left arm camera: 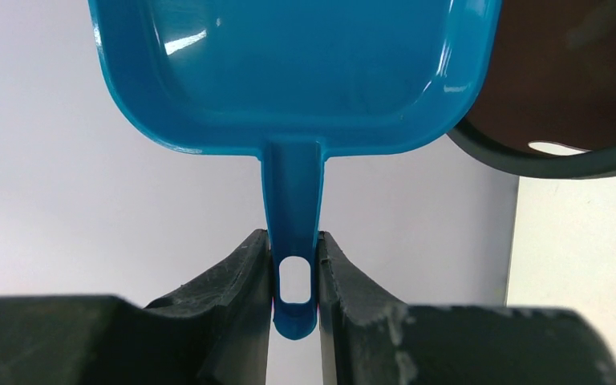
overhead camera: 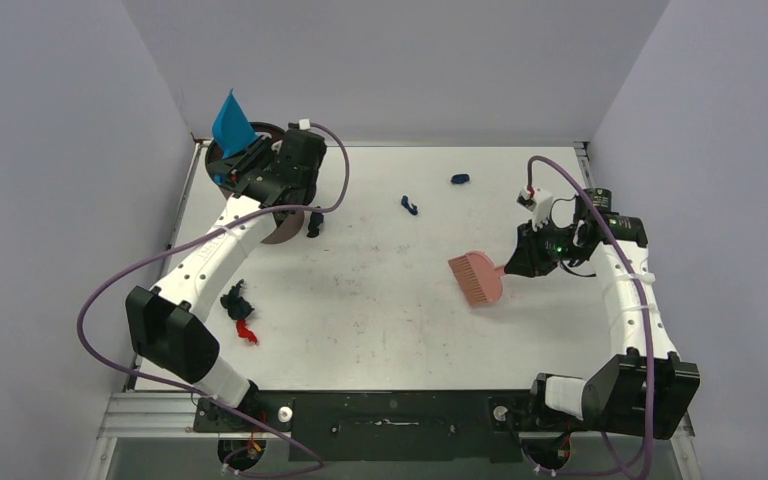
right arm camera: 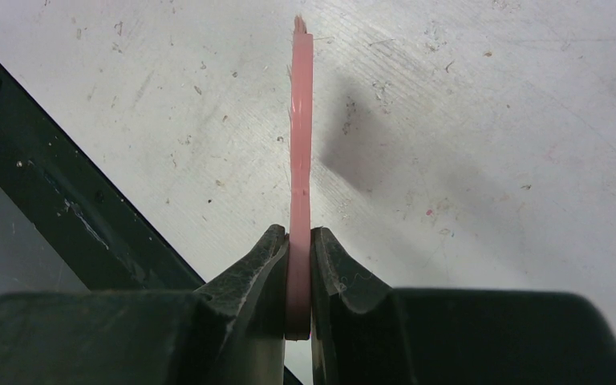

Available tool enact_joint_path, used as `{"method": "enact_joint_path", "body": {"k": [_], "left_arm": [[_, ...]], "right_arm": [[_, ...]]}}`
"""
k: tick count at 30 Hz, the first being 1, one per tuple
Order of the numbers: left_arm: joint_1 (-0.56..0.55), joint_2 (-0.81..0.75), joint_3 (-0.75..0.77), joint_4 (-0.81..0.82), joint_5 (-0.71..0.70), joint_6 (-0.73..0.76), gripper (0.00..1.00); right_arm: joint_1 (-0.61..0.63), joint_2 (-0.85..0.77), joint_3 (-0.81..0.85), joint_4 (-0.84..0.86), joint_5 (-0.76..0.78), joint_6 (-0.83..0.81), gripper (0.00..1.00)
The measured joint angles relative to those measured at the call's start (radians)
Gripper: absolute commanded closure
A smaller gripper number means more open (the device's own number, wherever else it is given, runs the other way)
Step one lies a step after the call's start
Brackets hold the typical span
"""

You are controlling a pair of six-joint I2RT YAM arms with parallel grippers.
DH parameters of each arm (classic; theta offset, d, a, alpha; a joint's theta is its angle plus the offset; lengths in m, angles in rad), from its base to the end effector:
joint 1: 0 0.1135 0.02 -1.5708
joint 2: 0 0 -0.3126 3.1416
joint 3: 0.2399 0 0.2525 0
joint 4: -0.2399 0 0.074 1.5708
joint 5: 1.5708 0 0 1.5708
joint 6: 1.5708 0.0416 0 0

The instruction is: Sweep away the paper scraps from the table

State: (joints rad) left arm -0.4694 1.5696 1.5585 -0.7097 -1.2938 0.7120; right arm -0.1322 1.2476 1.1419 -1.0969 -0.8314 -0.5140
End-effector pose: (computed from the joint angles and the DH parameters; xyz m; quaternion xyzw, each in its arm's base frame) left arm 0.3121 -0.1134 0.4270 0.1985 0.7422 0.5849 0.2602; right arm 0.2099 0.0031 0.3485 -0.2432 0.8690 0.3233 0.2849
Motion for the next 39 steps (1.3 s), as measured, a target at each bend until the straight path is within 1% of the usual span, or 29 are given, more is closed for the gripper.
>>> {"method": "enact_joint_path", "body": {"k": [6, 12, 15, 17, 20, 22, 25, 27, 29, 32, 36, 39], "left_arm": [[-0.035, -0.029, 0.002, -0.024, -0.005, -0.044, 1.0], [-0.127, -0.105, 0.002, -0.055, -0.024, -0.109, 1.0], [-0.184, -0.137, 0.01, -0.102, -0.012, -0.189, 1.0], [-0.224, -0.147, 0.034, -0.163, 0.027, -0.277, 1.0], [-0.281, -0.154, 0.076, -0.261, 0.151, -0.431, 1.0], [-0.321, -0.164, 0.079, -0.31, 0.259, -0.532, 1.0], [-0.369, -0.183, 0.045, -0.326, 0.421, -0.656, 1.0], [-0.388, -0.22, -0.034, -0.293, 0.568, -0.725, 1.0], [-0.394, -0.269, -0.144, -0.248, 0.724, -0.794, 1.0], [-0.404, -0.321, -0.28, -0.172, 0.884, -0.871, 1.0], [-0.445, -0.36, -0.446, -0.046, 1.015, -0.961, 1.0], [-0.491, -0.35, -0.564, 0.038, 1.059, -1.025, 1.0]], "right_arm": [[0.0, -0.016, 0.0, 0.006, 0.024, 0.027, 0.95], [0.0, -0.033, 0.0, 0.014, 0.065, 0.06, 0.95], [0.0, -0.061, 0.0, 0.026, 0.095, 0.084, 0.95], [0.0, -0.087, 0.0, 0.035, 0.116, 0.1, 0.95], [0.0, -0.113, 0.0, 0.043, 0.144, 0.12, 0.95], [0.0, -0.11, 0.0, 0.044, 0.162, 0.132, 0.95], [0.0, -0.098, 0.001, 0.051, 0.193, 0.146, 0.95], [0.0, -0.087, 0.006, 0.056, 0.212, 0.161, 0.95], [0.002, -0.065, 0.031, 0.057, 0.234, 0.179, 0.95], [0.011, -0.026, 0.089, 0.065, 0.262, 0.196, 0.95], [0.057, 0.027, 0.177, 0.092, 0.334, 0.209, 0.95], [0.135, 0.068, 0.237, 0.116, 0.41, 0.209, 0.95]]}}
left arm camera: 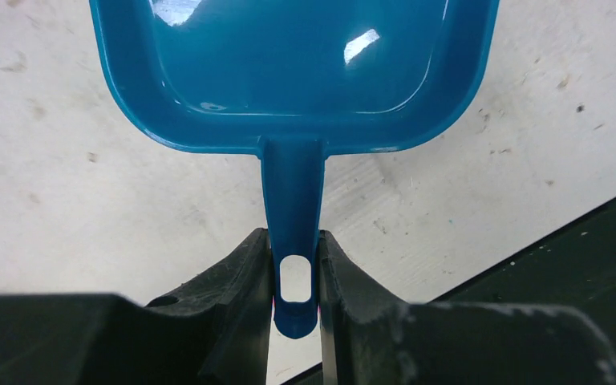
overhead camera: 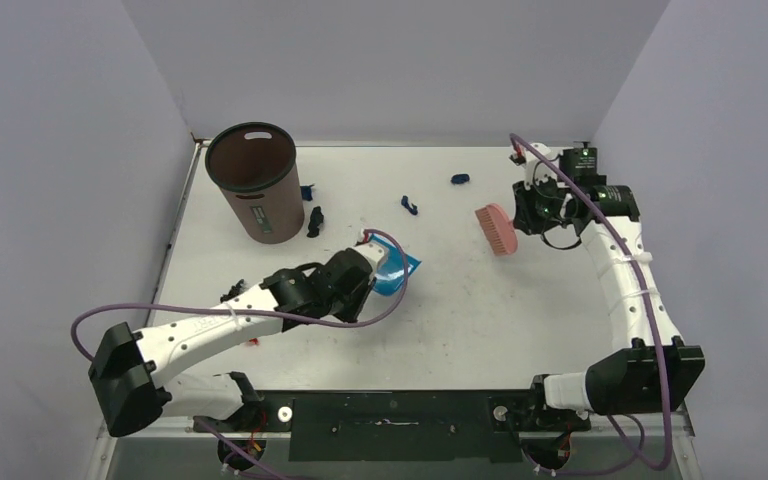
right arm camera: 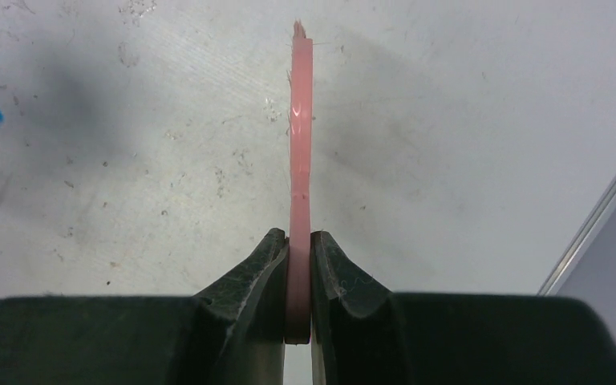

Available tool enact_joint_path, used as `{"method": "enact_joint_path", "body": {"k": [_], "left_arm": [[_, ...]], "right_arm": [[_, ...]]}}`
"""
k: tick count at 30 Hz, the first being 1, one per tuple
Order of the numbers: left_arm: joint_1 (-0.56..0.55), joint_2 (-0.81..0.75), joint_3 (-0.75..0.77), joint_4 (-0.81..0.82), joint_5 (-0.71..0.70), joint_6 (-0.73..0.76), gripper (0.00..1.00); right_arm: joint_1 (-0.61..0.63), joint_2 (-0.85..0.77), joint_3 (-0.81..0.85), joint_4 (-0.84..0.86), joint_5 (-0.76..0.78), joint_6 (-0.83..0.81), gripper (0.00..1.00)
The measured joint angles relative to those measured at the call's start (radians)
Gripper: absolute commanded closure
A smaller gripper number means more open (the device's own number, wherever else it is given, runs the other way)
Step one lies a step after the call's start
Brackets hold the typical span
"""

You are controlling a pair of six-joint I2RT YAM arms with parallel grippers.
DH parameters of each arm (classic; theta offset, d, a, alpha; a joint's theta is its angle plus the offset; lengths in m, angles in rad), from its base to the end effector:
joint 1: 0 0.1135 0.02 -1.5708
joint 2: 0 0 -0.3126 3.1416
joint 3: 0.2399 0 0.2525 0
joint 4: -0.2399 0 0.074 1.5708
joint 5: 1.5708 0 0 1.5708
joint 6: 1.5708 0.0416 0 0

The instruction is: Sweep away the paper scraps from the table

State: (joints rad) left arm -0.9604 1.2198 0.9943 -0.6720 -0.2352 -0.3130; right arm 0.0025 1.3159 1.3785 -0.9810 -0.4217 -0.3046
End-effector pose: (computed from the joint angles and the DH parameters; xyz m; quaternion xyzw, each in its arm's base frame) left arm 0.1434 -0.1881 0.3212 0.2614 0.9010 -0.1060 0.3296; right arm 0.2501 0.0177 0.4023 -0.2079 0.9051 0.1488 0.3396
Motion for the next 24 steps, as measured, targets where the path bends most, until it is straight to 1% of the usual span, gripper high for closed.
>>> {"method": "enact_joint_path", "body": {"k": [4, 9, 11, 16, 22, 23, 24], "left_arm": [[-0.056, 0.075, -0.077, 0.034, -0.016, -0.052, 0.98], [-0.095, 0.171, -0.093, 0.045, -0.046, -0.09, 0.97], [-0.104, 0.195, -0.095, 0.046, -0.053, -0.105, 0.95], [-0.113, 0.208, -0.134, 0.067, -0.066, -0.137, 0.83], [-0.126, 0.206, -0.256, 0.199, -0.079, -0.151, 0.7], [-0.132, 0.204, -0.276, 0.224, -0.081, -0.15, 0.66], [-0.139, 0.203, -0.291, 0.247, -0.084, -0.15, 0.59]], "right_arm": [[0.092, 0.085, 0.083, 0.025, 0.084, -0.019, 0.95], [0.163, 0.261, 0.242, 0.078, 0.241, -0.098, 0.95], [0.186, 0.333, 0.279, 0.108, 0.295, -0.132, 0.95], [0.251, 0.529, 0.369, 0.234, 0.47, -0.249, 0.95], [0.28, 0.797, 0.513, 0.378, 0.643, -0.324, 0.95], [0.278, 0.827, 0.536, 0.391, 0.659, -0.33, 0.95], [0.278, 0.866, 0.566, 0.405, 0.676, -0.337, 0.95]]}}
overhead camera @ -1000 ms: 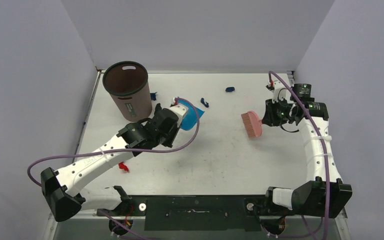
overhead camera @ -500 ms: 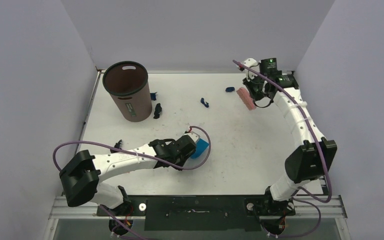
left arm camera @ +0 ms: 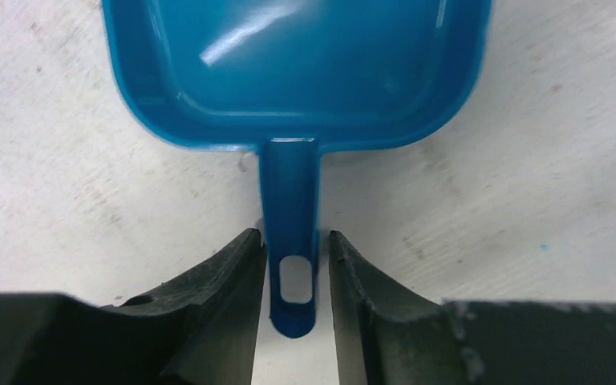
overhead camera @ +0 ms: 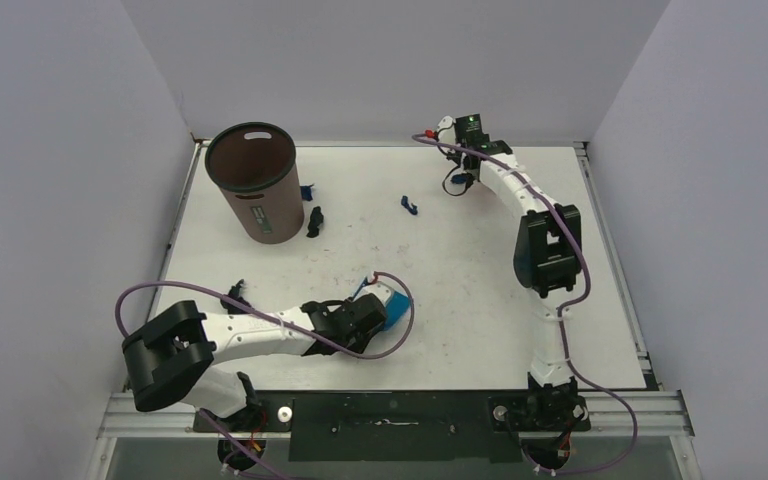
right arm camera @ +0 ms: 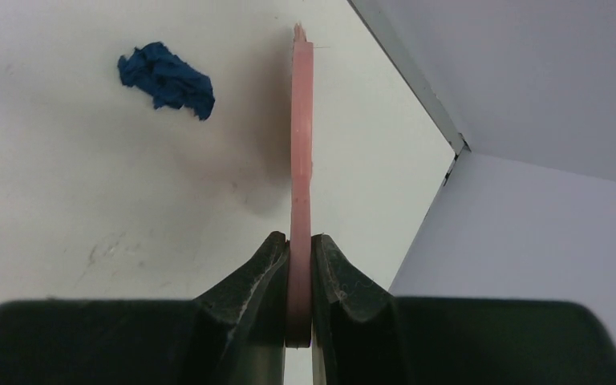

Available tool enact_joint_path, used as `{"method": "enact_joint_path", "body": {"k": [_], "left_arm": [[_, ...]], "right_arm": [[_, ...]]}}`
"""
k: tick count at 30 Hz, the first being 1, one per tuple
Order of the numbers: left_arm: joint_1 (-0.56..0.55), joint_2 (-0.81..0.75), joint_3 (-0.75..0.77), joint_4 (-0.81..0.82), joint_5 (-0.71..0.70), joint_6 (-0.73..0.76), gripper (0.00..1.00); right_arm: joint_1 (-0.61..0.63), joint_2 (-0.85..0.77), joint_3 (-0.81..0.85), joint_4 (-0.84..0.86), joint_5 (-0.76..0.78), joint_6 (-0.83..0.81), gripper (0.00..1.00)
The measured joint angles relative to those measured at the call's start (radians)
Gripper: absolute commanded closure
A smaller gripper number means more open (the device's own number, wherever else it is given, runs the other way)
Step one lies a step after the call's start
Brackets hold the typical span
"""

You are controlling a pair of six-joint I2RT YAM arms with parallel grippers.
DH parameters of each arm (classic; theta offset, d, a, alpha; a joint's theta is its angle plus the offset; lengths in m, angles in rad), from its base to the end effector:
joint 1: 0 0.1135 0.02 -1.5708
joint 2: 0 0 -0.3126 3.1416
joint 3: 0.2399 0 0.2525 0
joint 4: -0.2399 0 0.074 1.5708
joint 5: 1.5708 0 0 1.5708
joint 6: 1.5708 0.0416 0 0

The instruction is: Sweep away the paper scraps from the table

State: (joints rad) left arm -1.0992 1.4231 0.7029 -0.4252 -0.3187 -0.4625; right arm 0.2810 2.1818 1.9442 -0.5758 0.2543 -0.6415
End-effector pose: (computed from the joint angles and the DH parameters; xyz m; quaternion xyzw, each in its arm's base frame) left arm 0.1228 -0.2121 0.2026 0.2703 0.9271 -0.0365 0.2572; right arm 0.5124 0.1370 0.2871 -0.3682 0.8462 -0.1817 0.3397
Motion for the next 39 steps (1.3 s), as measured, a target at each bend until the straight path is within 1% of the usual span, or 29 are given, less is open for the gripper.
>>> {"method": "enact_joint_path", "body": {"k": [1, 3, 6, 11, 13, 15, 17, 21, 22, 23, 27, 34, 37, 39], "left_arm": [[-0.009, -0.002, -0.009, 0.023, -0.01, 0.0, 0.53], [-0.026, -0.003, -0.018, 0.067, -0.023, -0.001, 0.5], [-0.061, -0.003, -0.03, 0.117, -0.054, -0.006, 0.51], [-0.1, -0.027, -0.069, 0.15, -0.094, -0.04, 0.56], [-0.101, -0.049, -0.077, 0.14, -0.105, -0.067, 0.61], [-0.102, -0.075, -0.085, 0.131, -0.118, -0.099, 0.69], [-0.102, -0.1, -0.097, 0.131, -0.126, -0.122, 0.79], [-0.103, -0.14, -0.126, 0.121, -0.131, -0.152, 0.96], [-0.103, -0.145, -0.127, 0.112, -0.132, -0.158, 0.99], [-0.103, -0.151, -0.127, 0.102, -0.132, -0.166, 1.0], [-0.103, -0.185, -0.126, 0.048, -0.134, -0.197, 1.0], [-0.121, -0.279, -0.116, -0.092, -0.131, -0.282, 1.0], [-0.144, -0.335, -0.102, -0.166, -0.135, -0.322, 1.0], [-0.158, -0.377, -0.087, -0.227, -0.148, -0.351, 1.0]], "right_arm": [[0.0, 0.036, 0.026, 0.016, 0.016, -0.005, 0.95], [0.0, 0.075, 0.047, 0.042, 0.037, -0.014, 0.95], [0.001, 0.105, 0.067, 0.056, 0.056, -0.029, 0.95], [0.003, 0.117, 0.111, 0.031, 0.003, -0.027, 0.95], [0.006, 0.117, 0.122, 0.018, -0.029, -0.021, 0.95], [0.013, 0.117, 0.13, 0.0, -0.066, -0.013, 0.95], [0.025, 0.117, 0.134, -0.019, -0.106, -0.005, 0.95], [0.058, 0.116, 0.136, -0.044, -0.176, -0.002, 0.95], [0.071, 0.114, 0.136, -0.05, -0.19, -0.002, 0.95], [0.084, 0.112, 0.136, -0.057, -0.201, -0.003, 0.95], [0.163, 0.037, 0.055, -0.066, -0.245, -0.003, 0.95], [0.354, -0.199, -0.18, -0.16, -0.326, -0.01, 0.95], [0.417, -0.262, -0.211, -0.218, -0.343, -0.002, 0.95], [0.428, -0.288, -0.211, -0.234, -0.347, 0.014, 0.95]]}}
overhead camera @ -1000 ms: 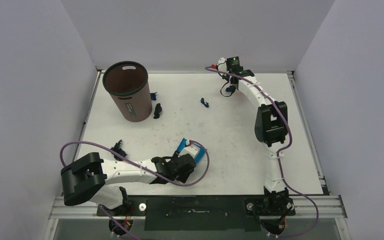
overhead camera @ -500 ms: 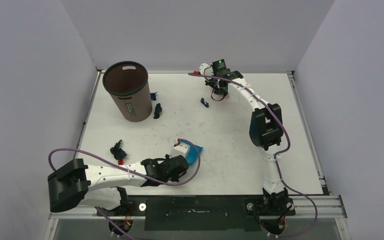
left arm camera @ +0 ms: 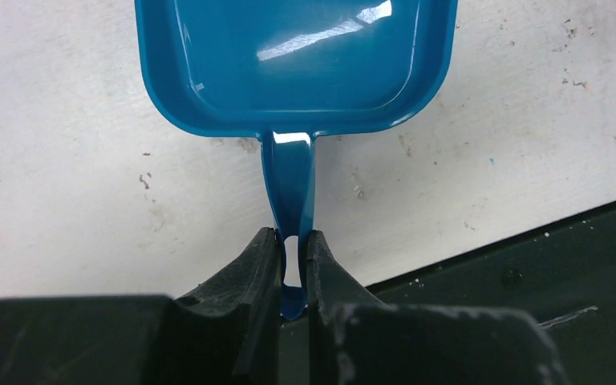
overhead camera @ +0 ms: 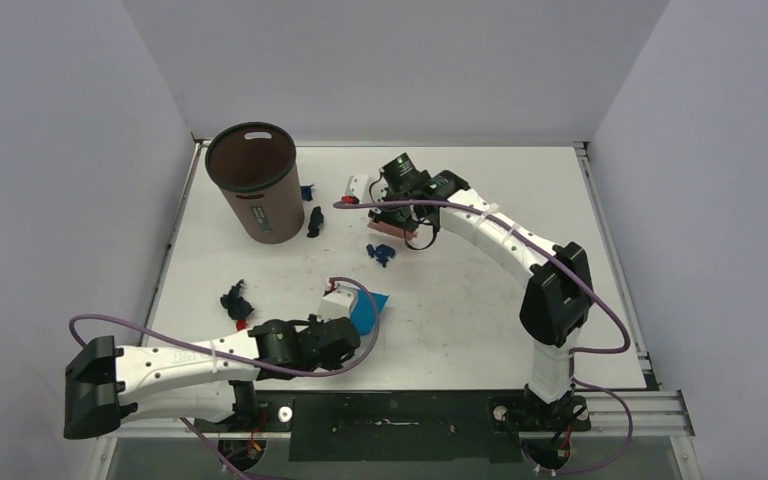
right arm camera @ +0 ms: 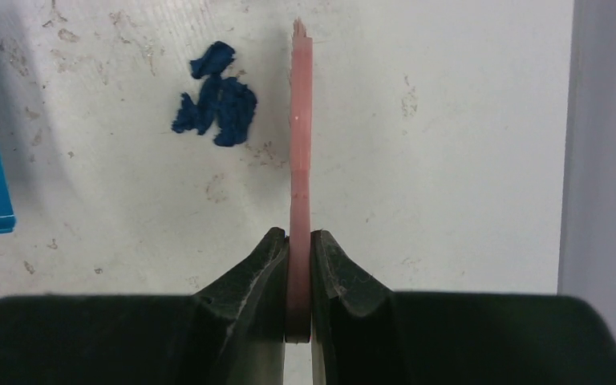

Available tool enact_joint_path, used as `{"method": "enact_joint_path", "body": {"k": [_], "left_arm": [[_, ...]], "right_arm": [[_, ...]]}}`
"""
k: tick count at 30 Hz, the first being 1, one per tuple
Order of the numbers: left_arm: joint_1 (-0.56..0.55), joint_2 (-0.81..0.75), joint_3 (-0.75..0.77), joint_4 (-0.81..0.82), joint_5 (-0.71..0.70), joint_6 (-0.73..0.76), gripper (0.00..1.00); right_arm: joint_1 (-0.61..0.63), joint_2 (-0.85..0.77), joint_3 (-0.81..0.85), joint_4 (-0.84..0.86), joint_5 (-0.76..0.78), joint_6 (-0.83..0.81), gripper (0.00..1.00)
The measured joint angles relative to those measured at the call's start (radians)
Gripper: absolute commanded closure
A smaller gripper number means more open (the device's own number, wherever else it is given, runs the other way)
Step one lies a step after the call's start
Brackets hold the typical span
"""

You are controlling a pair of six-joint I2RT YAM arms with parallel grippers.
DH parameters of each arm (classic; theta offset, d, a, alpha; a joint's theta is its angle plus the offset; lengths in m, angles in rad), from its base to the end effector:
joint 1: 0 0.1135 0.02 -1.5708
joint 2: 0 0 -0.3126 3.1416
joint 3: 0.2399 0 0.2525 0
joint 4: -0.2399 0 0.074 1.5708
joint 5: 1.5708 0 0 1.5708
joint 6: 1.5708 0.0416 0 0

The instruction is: Sweep away the paper scraps from the table

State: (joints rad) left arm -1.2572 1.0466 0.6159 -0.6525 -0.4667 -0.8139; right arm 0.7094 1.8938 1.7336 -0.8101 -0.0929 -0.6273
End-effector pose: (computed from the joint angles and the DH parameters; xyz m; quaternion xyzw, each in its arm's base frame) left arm 0.0683 -0.1498 0.2380 0.1531 0.9333 -0.0875 0.3128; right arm 0.3284 0.2870 0.3348 -0.6021 0.7404 0.0564 0.2934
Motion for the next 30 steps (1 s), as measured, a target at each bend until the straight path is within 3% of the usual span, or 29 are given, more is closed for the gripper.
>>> {"method": "enact_joint_path", "body": {"k": [8, 15, 22, 30], "left_arm": [[-0.012, -0.092, 0.057, -0.195, -0.054, -0.084, 1.0], [-0.03, -0.088, 0.084, -0.292, -0.072, -0.137, 1.0], [-0.036, -0.076, 0.119, -0.34, -0.107, -0.191, 1.0], [-0.04, -0.088, 0.15, -0.399, -0.135, -0.241, 1.0]], "right_arm": [[-0.124, 0.007, 0.166, 0.016, -0.062, 0.211, 0.95], [-0.214, 0.206, 0.476, 0.158, -0.198, 0.555, 0.95], [-0.257, 0.273, 0.179, 0.643, -0.358, 1.106, 0.95], [-0.291, 0.581, 0.343, 0.912, -0.426, 1.52, 0.95]]}}
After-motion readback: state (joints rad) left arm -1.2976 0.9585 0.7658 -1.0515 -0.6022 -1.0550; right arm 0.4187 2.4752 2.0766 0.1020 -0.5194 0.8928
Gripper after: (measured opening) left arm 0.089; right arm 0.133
